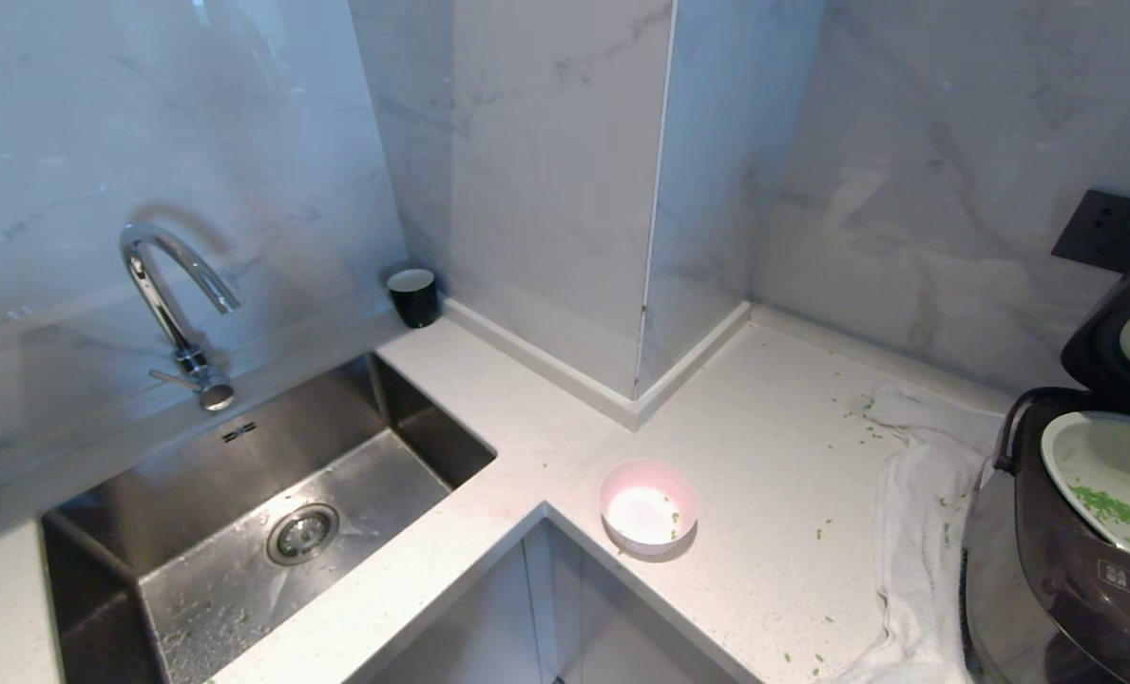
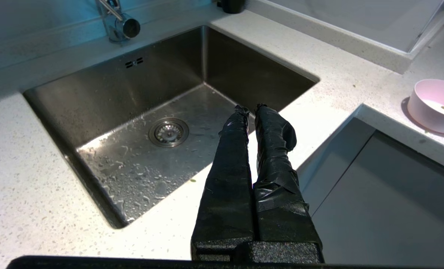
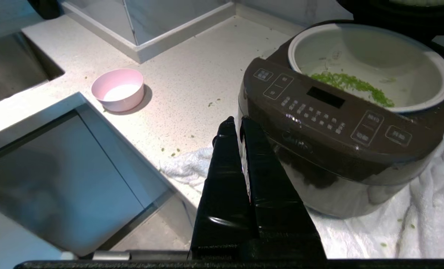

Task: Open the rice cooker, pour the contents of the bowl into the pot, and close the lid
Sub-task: Turn on the tap

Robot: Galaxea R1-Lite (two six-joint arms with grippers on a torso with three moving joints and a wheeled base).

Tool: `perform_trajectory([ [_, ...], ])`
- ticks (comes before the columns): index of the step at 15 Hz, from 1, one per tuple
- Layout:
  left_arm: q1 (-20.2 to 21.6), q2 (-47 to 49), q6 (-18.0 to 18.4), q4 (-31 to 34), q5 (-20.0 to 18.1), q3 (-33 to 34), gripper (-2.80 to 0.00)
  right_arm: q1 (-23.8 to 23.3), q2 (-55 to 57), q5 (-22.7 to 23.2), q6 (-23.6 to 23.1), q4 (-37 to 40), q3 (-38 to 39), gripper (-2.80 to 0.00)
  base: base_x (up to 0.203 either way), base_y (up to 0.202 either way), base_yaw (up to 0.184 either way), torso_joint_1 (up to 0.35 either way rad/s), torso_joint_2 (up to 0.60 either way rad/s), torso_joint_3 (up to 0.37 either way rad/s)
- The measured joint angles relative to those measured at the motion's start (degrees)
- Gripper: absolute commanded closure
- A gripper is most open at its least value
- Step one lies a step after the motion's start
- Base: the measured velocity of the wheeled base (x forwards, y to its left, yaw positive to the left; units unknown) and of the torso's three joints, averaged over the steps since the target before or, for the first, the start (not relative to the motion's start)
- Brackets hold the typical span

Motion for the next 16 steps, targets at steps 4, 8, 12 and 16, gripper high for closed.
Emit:
perform_trajectory([
  [4,0.0,0.0,0.0,0.0,0.0,0.0,0.0,0.0,0.0,-0.4,-4.2,-10.2,8.2,0.0,0.0,0.0,0.0,0.0,0.0,0.0],
  [8,0.0,0.0,0.0,0.0,0.0,0.0,0.0,0.0,0.0,-0.7,-8.5,-19.4,16.9,0.0,0.0,0.0,0.0,0.0,0.0,0.0],
  [12,-0.1,0.0,0.0,0.0,0.0,0.0,0.0,0.0,0.0,-2.3,-10.0,-30.2,27.2,0.0,0.0,0.0,0.0,0.0,0.0,0.0],
  [16,-0.1,0.0,0.0,0.0,0.0,0.0,0.0,0.0,0.0,-2.8,-12.0,-41.5,35.3,0.0,0.0,0.0,0.0,0.0,0.0,0.0],
])
